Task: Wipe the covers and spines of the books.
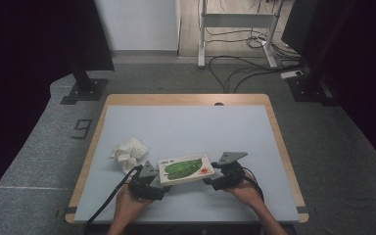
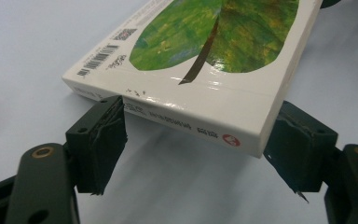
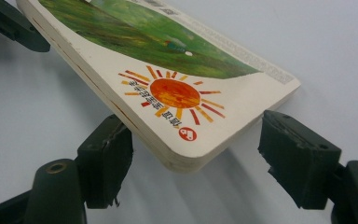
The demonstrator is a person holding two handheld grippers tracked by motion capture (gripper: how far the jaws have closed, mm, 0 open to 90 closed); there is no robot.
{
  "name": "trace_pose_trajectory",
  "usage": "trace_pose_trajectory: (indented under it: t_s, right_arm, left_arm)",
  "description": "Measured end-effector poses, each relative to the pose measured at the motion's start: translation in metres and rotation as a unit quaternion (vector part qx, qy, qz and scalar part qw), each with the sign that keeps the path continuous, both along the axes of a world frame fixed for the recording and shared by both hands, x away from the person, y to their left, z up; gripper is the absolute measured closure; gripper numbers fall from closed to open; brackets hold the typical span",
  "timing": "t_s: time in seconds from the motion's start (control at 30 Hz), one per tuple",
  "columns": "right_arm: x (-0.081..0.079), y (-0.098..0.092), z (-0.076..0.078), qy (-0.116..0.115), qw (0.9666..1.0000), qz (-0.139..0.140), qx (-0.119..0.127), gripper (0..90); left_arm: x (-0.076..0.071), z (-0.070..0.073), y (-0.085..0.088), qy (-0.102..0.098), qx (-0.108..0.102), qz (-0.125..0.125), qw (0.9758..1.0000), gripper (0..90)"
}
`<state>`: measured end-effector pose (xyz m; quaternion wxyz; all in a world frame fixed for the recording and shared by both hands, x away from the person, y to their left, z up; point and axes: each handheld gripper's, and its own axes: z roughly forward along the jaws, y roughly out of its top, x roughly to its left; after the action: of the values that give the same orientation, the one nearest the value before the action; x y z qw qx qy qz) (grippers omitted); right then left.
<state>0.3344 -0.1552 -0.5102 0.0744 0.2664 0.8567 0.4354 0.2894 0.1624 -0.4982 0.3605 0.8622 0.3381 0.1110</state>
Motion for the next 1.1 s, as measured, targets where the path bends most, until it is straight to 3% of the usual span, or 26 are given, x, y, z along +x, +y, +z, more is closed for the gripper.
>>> trace_pose_trajectory:
  t_s: [0.3, 0.63, 1.1]
  right_arm:
    - [-0.005, -0.003, -0.010, -0.001, 1.0000, 0.001, 0.003, 26.0]
    - [-0.008, -0.003, -0.013, -0.012, 0.9999, -0.002, -0.003, 27.6]
    - [-0.013, -0.004, -0.020, -0.022, 0.9992, 0.005, -0.032, 26.9]
  left_arm:
    - [-0.007, -0.007, -0.003, -0.011, 0.010, -0.003, 0.9999, 24.1]
    - [-0.011, -0.012, -0.004, -0.021, 0.005, 0.000, 0.9998, 24.0]
    - [-0.016, -0.022, -0.009, -0.018, 0.025, -0.007, 0.9995, 23.8]
